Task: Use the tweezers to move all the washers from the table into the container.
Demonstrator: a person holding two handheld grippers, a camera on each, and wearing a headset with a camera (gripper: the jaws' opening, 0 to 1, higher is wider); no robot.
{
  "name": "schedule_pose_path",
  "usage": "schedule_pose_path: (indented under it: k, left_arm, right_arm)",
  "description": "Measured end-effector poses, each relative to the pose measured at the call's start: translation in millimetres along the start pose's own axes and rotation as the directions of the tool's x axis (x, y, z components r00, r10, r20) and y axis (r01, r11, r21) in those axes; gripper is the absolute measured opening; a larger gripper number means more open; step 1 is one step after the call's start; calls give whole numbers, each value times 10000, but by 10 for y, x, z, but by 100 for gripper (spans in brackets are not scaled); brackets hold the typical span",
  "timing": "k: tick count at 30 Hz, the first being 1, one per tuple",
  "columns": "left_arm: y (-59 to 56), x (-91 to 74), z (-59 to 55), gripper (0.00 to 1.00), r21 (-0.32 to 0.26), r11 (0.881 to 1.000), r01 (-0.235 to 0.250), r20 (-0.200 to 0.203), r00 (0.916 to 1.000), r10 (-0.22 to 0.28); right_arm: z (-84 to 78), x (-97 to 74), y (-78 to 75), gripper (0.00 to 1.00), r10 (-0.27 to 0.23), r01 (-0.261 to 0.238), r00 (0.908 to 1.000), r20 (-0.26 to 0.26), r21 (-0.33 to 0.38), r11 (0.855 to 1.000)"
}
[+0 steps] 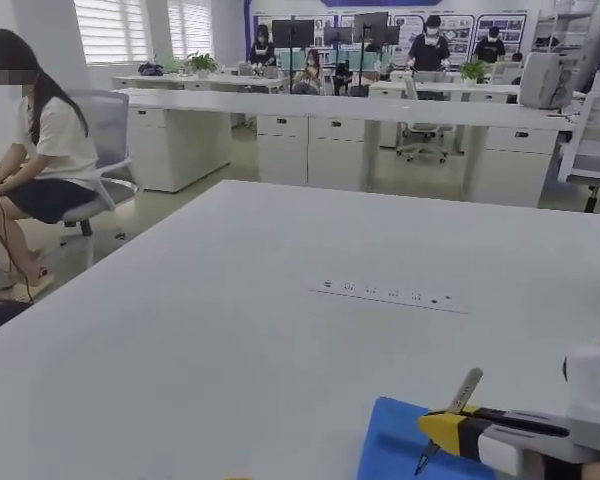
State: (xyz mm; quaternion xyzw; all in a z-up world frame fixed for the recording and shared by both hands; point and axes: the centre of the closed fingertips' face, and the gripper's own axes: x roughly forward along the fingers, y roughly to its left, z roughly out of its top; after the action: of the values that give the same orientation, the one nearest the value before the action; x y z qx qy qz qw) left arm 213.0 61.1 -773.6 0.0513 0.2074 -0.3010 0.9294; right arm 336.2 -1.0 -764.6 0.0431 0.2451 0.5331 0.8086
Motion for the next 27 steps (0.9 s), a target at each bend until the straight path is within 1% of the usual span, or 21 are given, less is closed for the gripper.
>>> schedule_pose_path:
  k: [5, 12, 15, 16, 21, 23, 24, 27]
  left_arm:
    - [11, -7, 20, 65, -159, 9999, -44, 131, 9999, 46]
    - [13, -13, 43, 68, -335, 9994, -65, 271, 9996, 74]
    - [19, -18, 44, 70, -401, 9991, -99, 289, 9995, 110]
    - [20, -19, 53, 70, -428, 9990, -104, 340, 9994, 119]
    - [30, -23, 63, 71, -528, 9985, -122, 405, 9991, 144]
    - [27, -25, 83, 72, -617, 9981, -82, 527, 9985, 115]
    - [28, -27, 85, 72, -637, 9979, -80, 534, 9985, 114]
    - [33, -30, 99, 73, -738, 9972, -74, 643, 9979, 122]
  right_arm:
    - [24, -44, 171, 4, 267, -265, 9995, 160, -122, 9996]
    - [-66, -19, 358, 4, 681, -680, 9977, 59, -142, 9976]
    - [-143, 2, 422, 4, 824, -825, 9966, -87, -126, 9965]
    - [-187, 14, 444, 4, 880, -883, 9959, -205, -143, 9960]
    - [-335, 61, 499, 4, 996, -1004, 9936, -537, -115, 9949]
    - [-402, 85, 518, 4, 1008, -1022, 9922, -734, -159, 9946]
    - [-447, 101, 534, 4, 1026, -1053, 9907, -889, -261, 9941]
    - [-531, 134, 555, 4, 1101, -1138, 9874, -1134, -271, 9931]
